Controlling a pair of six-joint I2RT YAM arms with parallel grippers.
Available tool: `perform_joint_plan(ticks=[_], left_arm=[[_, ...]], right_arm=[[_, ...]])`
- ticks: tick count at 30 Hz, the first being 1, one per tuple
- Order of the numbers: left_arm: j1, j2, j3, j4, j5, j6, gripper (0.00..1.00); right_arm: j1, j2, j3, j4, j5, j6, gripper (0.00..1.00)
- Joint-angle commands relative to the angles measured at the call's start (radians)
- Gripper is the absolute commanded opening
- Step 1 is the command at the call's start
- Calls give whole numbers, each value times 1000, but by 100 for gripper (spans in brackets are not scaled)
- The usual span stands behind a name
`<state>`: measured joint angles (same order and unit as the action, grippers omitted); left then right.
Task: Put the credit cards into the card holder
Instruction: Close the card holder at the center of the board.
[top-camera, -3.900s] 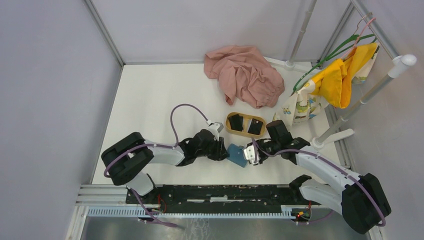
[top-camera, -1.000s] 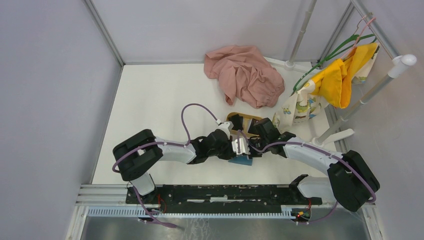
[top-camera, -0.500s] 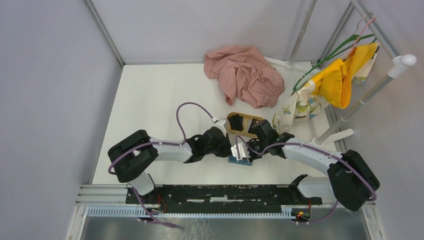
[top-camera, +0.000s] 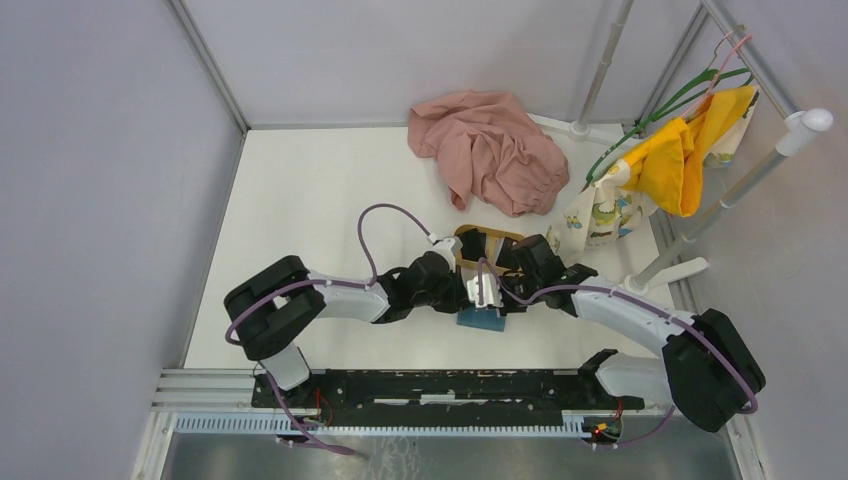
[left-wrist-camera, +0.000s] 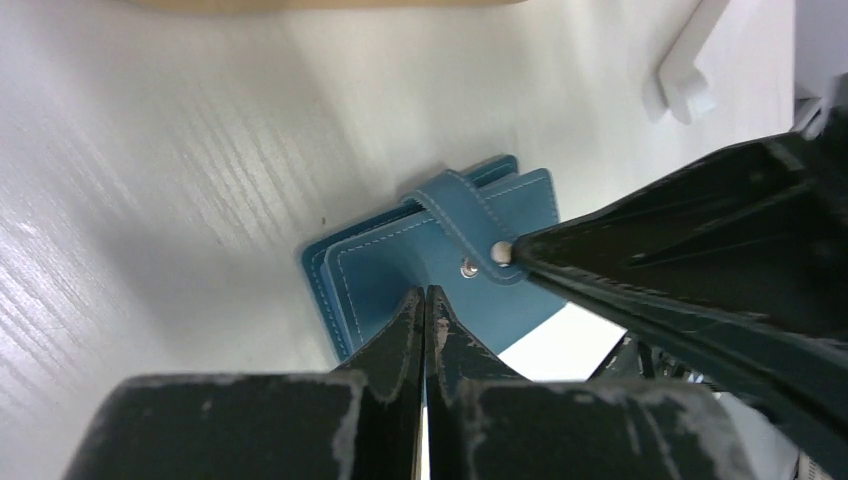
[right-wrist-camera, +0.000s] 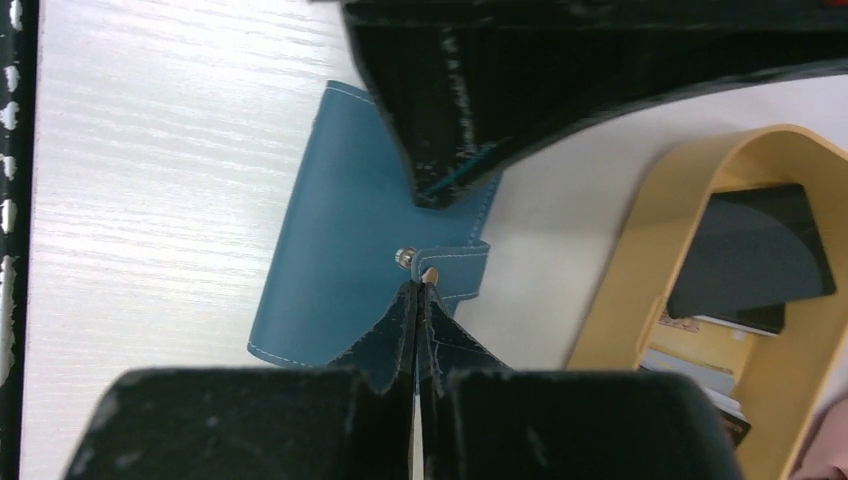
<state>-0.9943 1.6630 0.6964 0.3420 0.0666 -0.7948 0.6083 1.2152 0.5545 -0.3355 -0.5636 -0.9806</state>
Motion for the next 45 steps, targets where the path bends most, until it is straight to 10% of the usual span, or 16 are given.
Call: perform_joint_plan(ticks=[1, 45], left_arm=[[2, 48, 23, 49, 26, -45, 2], [2, 34, 22, 52, 45, -40, 2]], right_arm=[[-15, -40, 13, 45, -8, 34, 0], [60, 42, 17, -63, 66, -105, 0]])
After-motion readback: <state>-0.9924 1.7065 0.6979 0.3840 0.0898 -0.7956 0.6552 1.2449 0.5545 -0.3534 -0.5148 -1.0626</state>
